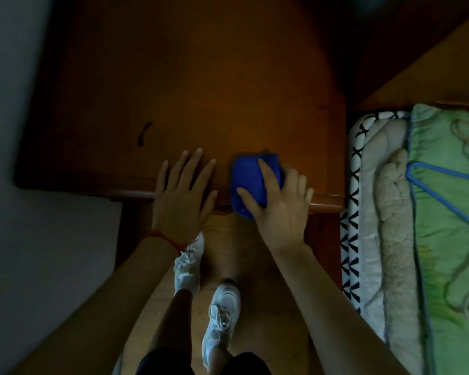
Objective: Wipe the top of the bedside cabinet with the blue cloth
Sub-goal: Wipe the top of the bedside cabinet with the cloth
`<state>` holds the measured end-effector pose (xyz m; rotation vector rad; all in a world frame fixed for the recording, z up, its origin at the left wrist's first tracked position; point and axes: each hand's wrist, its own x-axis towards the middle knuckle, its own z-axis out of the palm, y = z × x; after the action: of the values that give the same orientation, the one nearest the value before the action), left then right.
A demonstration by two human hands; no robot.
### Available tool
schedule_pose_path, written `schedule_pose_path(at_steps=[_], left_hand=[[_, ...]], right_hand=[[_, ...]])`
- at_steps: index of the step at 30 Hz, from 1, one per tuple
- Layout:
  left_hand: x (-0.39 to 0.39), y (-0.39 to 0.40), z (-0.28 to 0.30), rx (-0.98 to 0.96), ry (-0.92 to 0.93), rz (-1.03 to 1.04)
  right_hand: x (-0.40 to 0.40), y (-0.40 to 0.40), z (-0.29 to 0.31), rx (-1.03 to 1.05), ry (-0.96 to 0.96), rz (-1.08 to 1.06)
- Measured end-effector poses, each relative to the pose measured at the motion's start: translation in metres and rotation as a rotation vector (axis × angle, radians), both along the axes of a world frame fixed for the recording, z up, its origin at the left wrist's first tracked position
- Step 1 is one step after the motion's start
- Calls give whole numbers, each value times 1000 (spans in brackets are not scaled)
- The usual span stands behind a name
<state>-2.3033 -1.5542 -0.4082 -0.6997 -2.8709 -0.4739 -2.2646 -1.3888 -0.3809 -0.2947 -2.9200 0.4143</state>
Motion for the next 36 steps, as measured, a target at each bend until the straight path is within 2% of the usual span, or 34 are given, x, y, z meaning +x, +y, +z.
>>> schedule_pose_path(at_steps=[4, 10, 16, 23, 30, 36], left_hand=[[-9, 0, 4, 22, -24, -1], [-64, 6, 11, 17, -62, -22], [-96, 10, 9, -31, -92, -83], [-96, 10, 11, -29, -130, -78], [-100, 13, 17, -50, -190, -80], [-151, 25, 26, -13, -175, -76]], right_hand=[[-44, 14, 3, -37, 32, -216], [-5, -11, 3, -93, 20, -164], [-123, 13, 4, -42, 9, -240], [-65, -9, 4, -9, -27, -251], [-199, 27, 11, -55, -45, -277], [-134, 11, 6, -23, -30, -221]])
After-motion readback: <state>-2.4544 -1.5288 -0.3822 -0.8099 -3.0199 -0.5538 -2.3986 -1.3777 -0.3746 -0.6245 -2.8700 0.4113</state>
